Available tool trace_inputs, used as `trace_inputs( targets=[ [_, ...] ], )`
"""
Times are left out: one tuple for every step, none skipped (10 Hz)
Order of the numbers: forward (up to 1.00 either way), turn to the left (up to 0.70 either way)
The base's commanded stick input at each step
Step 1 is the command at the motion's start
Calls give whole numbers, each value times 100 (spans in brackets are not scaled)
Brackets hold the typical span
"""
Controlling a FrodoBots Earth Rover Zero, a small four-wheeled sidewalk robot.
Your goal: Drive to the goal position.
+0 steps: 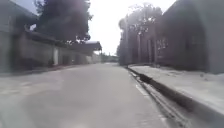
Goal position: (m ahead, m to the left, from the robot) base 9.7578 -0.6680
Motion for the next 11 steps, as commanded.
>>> trace_inputs(
  targets=[
    [0,0],
    [3,0],
    [38,0],
    [72,0],
    [100,0],
    [100,0],
    [100,0],
    [100,0],
    [100,0],
    [100,0],
    [100,-2]
  ],
)
